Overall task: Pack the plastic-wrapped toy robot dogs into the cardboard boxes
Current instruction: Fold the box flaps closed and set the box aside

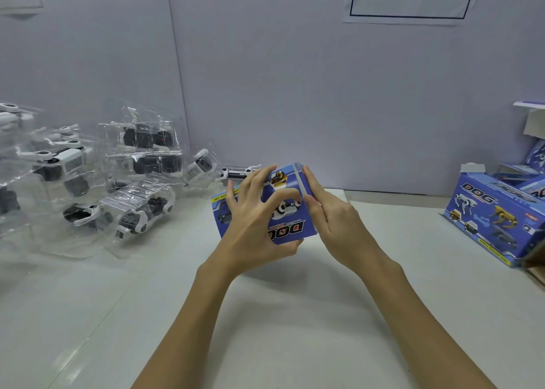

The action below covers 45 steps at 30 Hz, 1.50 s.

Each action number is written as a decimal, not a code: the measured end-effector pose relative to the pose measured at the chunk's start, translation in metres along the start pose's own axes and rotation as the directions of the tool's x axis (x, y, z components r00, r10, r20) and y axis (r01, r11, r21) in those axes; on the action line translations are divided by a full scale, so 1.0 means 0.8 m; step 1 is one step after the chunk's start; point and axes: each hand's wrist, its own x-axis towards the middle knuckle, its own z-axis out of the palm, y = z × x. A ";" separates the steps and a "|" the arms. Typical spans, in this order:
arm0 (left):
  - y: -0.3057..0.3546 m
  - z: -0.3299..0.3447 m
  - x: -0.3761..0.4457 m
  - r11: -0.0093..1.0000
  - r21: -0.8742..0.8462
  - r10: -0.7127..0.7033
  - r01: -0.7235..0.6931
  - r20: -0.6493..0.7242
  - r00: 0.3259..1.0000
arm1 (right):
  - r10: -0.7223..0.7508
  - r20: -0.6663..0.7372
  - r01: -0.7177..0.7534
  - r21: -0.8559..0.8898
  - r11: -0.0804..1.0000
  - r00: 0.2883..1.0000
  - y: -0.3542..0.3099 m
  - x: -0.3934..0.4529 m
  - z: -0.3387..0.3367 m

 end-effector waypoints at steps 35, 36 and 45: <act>0.008 -0.002 0.006 0.998 -0.018 -0.066 0.067 0.080 0.995 | 0.106 0.323 -0.277 0.547 0.790 0.941 0.011 -0.003 -0.042; 0.007 -0.001 0.006 0.998 -0.017 -0.063 0.065 0.081 0.995 | 0.099 0.331 -0.275 0.541 0.795 0.939 0.011 -0.004 -0.041; 0.004 0.008 0.003 0.993 0.087 -0.073 0.079 -0.066 0.995 | 0.047 0.275 -0.146 0.350 0.925 0.960 -0.010 -0.003 -0.001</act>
